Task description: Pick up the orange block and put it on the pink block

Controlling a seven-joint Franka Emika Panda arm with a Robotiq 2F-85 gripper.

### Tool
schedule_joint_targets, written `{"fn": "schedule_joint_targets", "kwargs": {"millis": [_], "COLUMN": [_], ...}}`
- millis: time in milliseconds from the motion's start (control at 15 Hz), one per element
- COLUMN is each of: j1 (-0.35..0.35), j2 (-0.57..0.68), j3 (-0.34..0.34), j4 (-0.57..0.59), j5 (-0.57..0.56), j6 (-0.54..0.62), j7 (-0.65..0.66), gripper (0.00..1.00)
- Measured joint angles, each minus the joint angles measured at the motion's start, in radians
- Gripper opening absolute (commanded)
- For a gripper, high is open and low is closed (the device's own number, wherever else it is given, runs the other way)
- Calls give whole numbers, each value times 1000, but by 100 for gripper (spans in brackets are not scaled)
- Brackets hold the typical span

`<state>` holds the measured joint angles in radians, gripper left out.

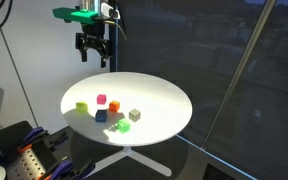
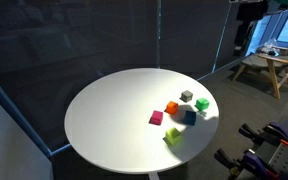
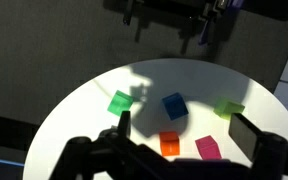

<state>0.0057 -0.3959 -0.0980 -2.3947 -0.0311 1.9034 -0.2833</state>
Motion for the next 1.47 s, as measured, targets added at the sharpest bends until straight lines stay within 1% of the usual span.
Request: {"fn": "schedule_joint_targets", "kwargs": {"millis": [867, 1067, 1467], "j1": [0, 0, 7], "j2": [3, 14, 76], "j3": [0, 0, 1], "j4": [0, 1, 26], "j5": [0, 1, 13], "j6": [7, 51, 191], "j7": [0, 0, -1], "gripper": [100, 100, 100]}}
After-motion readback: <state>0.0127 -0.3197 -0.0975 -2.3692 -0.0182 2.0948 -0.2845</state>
